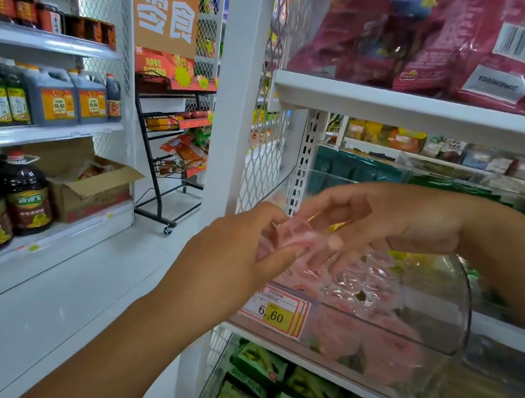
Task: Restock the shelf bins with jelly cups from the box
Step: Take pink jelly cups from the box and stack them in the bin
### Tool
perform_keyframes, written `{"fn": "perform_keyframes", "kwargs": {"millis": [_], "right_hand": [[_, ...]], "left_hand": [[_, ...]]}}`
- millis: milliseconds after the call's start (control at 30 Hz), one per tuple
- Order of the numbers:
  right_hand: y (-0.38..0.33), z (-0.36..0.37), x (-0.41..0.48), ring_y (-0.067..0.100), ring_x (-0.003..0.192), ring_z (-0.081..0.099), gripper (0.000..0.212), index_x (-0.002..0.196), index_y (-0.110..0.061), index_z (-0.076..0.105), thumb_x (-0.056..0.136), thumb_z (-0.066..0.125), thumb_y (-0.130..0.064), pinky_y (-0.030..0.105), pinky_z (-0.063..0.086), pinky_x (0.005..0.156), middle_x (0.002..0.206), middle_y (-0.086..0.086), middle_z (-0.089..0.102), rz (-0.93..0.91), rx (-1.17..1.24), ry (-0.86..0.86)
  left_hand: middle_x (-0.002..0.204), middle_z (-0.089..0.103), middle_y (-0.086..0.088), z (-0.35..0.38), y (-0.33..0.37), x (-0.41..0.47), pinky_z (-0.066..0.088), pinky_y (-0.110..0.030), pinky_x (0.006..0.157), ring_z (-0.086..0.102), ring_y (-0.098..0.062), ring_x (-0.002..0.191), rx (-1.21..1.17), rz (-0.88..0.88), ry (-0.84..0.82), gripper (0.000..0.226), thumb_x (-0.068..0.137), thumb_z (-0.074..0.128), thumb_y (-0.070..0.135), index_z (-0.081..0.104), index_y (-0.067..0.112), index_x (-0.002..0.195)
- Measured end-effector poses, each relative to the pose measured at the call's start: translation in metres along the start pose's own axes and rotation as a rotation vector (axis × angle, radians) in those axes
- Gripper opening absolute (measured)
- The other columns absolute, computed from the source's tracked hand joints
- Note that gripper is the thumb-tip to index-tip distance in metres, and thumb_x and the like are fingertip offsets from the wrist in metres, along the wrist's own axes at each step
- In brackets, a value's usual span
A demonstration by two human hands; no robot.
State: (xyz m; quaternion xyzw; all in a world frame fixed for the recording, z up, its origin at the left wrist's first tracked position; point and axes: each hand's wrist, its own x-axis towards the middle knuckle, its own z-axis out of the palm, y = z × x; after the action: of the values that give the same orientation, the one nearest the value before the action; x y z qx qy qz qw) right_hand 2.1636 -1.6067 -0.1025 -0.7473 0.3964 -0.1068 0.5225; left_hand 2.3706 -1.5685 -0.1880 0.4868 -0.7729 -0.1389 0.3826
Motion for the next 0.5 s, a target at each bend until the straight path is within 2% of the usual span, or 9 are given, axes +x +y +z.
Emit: {"fn": "perform_keyframes", "kwargs": {"millis": [100, 200, 233, 300, 367, 500], "right_hand": [[0.006, 0.000, -0.002, 0.030, 0.088, 0.071, 0.037, 0.116, -0.012, 0.060, 0.080, 0.067, -0.007, 0.032, 0.058, 0.074, 0.105, 0.016, 0.071, -0.025, -0.131, 0.146], [0.018, -0.015, 0.006, 0.012, 0.065, 0.070, 0.014, 0.103, -0.015, 0.065, 0.089, 0.064, -0.014, 0.020, 0.053, 0.061, 0.078, 0.003, 0.074, 0.056, -0.438, 0.337], [0.024, -0.023, 0.010, 0.010, 0.062, 0.068, 0.009, 0.100, -0.015, 0.065, 0.092, 0.062, -0.014, 0.018, 0.051, 0.058, 0.073, 0.001, 0.073, 0.120, -0.558, 0.365], [0.039, -0.035, 0.016, 0.011, 0.060, 0.067, 0.007, 0.099, -0.012, 0.063, 0.095, 0.058, -0.010, 0.020, 0.051, 0.056, 0.072, 0.004, 0.071, 0.300, -0.682, 0.316], [0.055, -0.040, 0.022, 0.013, 0.058, 0.066, 0.013, 0.104, -0.011, 0.059, 0.095, 0.054, -0.003, 0.023, 0.053, 0.056, 0.072, 0.008, 0.068, 0.449, -0.665, 0.242], [0.070, -0.036, 0.035, 0.013, 0.051, 0.066, 0.026, 0.117, -0.006, 0.053, 0.095, 0.046, 0.006, 0.025, 0.055, 0.055, 0.070, 0.011, 0.065, 0.553, -0.611, 0.181]], "left_hand": [[0.094, 0.063, 0.018, 0.009, 0.001, 0.006, 0.054, -0.035, 0.078, 0.063, 0.001, 0.085, -0.043, -0.011, 0.000, 0.033, 0.086, 0.061, 0.055, 0.051, 0.042, 0.115], [0.095, 0.061, 0.025, 0.013, -0.002, 0.005, 0.044, -0.008, 0.070, 0.057, 0.015, 0.084, -0.096, -0.028, 0.033, 0.056, 0.082, 0.061, 0.058, 0.036, 0.049, 0.131], [0.095, 0.061, 0.027, 0.011, -0.004, 0.003, 0.041, -0.003, 0.065, 0.055, 0.019, 0.083, -0.113, -0.035, 0.061, 0.058, 0.081, 0.060, 0.058, 0.033, 0.051, 0.132], [0.093, 0.062, 0.027, 0.008, -0.006, 0.001, 0.039, 0.001, 0.064, 0.053, 0.023, 0.085, -0.155, -0.035, 0.097, 0.060, 0.078, 0.057, 0.061, 0.033, 0.050, 0.132], [0.090, 0.062, 0.026, 0.006, -0.008, -0.002, 0.038, 0.002, 0.067, 0.054, 0.020, 0.086, -0.171, -0.019, 0.107, 0.066, 0.073, 0.055, 0.064, 0.036, 0.047, 0.133], [0.090, 0.060, 0.025, 0.006, -0.008, -0.004, 0.042, -0.002, 0.072, 0.058, 0.013, 0.088, -0.167, 0.011, 0.106, 0.076, 0.066, 0.068, 0.065, 0.029, 0.054, 0.131]]}}
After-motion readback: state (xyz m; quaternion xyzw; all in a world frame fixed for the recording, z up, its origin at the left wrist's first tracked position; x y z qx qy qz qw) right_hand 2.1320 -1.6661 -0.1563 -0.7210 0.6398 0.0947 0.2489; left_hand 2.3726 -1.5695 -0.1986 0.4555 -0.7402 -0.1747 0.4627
